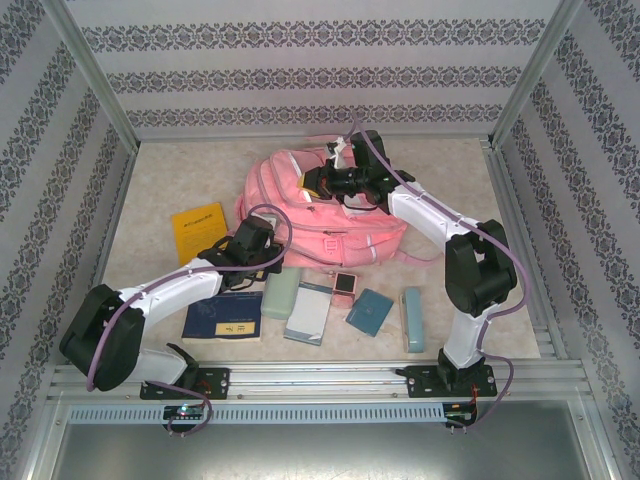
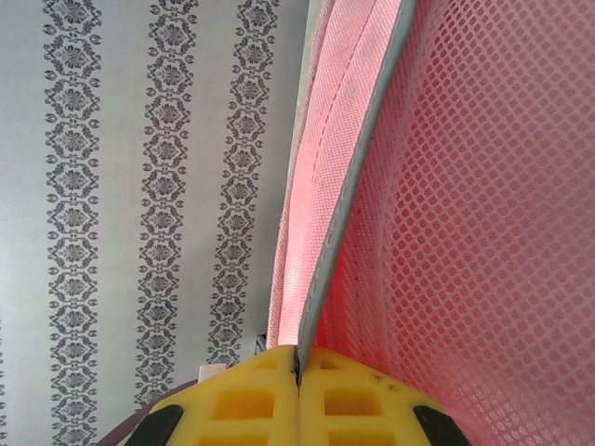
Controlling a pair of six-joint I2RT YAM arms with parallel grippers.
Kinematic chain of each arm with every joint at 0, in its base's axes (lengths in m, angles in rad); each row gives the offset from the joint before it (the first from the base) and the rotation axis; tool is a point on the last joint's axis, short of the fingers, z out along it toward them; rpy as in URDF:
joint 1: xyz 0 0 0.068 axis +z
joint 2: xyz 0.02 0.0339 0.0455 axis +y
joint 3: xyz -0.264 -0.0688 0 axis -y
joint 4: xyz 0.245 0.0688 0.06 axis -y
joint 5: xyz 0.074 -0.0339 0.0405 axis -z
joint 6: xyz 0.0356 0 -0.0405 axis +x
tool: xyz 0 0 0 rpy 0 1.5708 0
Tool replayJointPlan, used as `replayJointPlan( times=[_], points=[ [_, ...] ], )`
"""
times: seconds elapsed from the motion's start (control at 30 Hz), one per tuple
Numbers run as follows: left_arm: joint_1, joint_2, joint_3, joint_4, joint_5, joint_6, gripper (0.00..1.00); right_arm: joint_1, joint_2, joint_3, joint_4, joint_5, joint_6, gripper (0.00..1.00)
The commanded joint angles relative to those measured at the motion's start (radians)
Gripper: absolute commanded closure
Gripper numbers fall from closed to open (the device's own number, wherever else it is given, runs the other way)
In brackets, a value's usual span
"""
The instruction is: Pack the student bag
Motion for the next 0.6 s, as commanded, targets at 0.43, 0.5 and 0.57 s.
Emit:
replayJointPlan(
  times=[0.43, 0.5, 0.57],
  points=[
    [-0.025, 0.026, -0.020, 0.027, -0.033, -0.012, 0.85, -0.007, -0.032, 0.015, 0.121, -0.064, 0.027, 1.00],
    [-0.028, 0.026, -0.025, 0.025, -0.037, -0.015, 0.83, -0.008, -0.032, 0.014, 0.123, -0.064, 0.027, 1.00],
    [-0.030, 0.028, -0.027, 0.027, -0.041, -0.017, 0.82, -0.007, -0.032, 0.013, 0.127, -0.064, 0.030, 1.00]
  ],
)
